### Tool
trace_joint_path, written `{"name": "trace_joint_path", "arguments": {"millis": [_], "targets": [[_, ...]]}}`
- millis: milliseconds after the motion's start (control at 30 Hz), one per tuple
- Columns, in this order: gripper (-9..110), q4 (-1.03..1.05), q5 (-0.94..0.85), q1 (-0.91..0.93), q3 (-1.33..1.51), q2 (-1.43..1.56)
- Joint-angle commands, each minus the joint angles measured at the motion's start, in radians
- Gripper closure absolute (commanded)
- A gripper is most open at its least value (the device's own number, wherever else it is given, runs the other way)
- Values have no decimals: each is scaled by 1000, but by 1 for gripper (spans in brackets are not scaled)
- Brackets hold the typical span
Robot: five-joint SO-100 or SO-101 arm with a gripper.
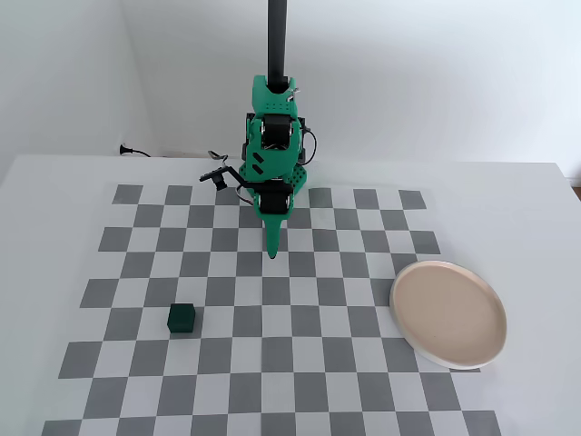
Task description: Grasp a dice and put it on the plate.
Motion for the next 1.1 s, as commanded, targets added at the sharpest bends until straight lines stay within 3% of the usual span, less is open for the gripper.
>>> {"name": "trace_joint_path", "arguments": {"millis": [0,600,933,1067], "targets": [[106,-15,-6,2,-35,9],[106,-43,-25,-38,-28,9],[106,-152,-192,-2,-20,9],[106,-137,-394,12,-21,9]]}}
